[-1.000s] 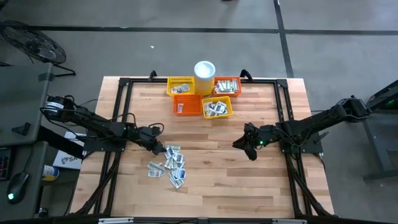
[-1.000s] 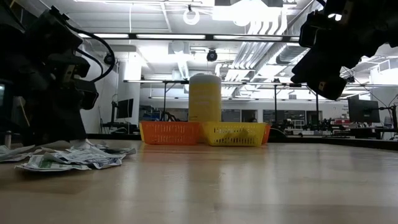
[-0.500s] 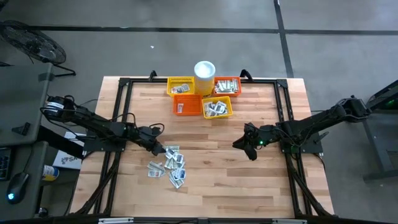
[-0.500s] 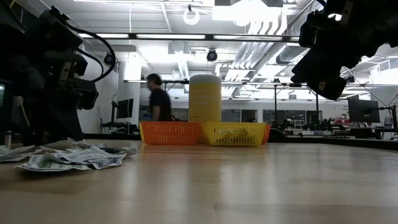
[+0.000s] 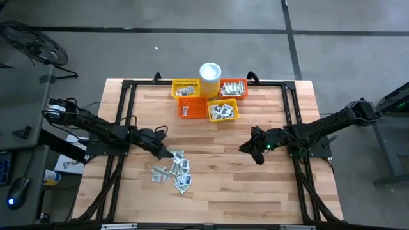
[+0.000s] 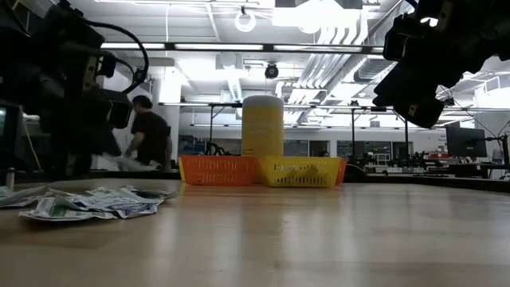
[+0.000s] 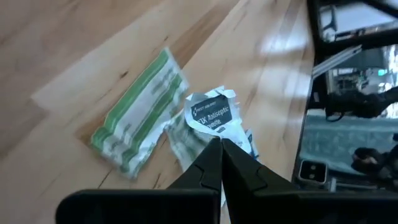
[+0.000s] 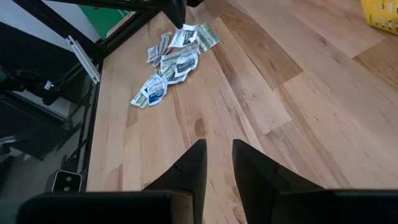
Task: Pick & Place First Aid Supplies
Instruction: Put the black towelette pack into the bottom yellow basket
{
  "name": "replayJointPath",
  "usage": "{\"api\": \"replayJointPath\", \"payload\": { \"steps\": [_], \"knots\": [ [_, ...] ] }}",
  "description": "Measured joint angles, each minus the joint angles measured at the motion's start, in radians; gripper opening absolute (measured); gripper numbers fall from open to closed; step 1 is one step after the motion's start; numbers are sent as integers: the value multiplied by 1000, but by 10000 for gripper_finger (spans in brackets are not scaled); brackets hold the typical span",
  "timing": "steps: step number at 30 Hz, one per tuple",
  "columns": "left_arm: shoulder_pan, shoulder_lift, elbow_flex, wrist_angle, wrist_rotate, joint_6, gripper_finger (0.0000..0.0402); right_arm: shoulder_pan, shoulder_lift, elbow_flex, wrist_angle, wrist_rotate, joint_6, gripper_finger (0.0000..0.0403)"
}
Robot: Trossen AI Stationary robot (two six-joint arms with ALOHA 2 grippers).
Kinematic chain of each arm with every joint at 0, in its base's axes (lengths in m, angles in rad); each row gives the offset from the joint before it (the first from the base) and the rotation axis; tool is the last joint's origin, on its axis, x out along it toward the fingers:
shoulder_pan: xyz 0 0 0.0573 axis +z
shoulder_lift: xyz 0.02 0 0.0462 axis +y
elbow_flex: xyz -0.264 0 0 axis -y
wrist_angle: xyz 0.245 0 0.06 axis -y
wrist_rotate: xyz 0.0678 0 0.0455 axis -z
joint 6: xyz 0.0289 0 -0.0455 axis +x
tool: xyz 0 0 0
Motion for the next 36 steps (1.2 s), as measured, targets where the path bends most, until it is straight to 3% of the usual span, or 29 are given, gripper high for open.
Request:
{"api": "replayJointPath", "payload": {
  "steps": [8, 18, 25, 28, 36],
  "knots": [
    [0, -1, 79, 37, -127, 24, 0, 0, 0, 0, 0, 0, 0, 71],
    [0, -1, 398, -418, -431, 149, 0, 0, 0, 0, 0, 11, 0, 71],
    [2, 11, 517, -463, -615, 189, 0, 0, 0, 0, -1, 30, 7, 71],
    [16, 51, 550, -464, -621, 205, 0, 0, 0, 0, -1, 45, 7, 71],
    [108, 273, 684, -418, -520, 249, 0, 0, 0, 0, -2, 54, -11, 71]
  ]
}}
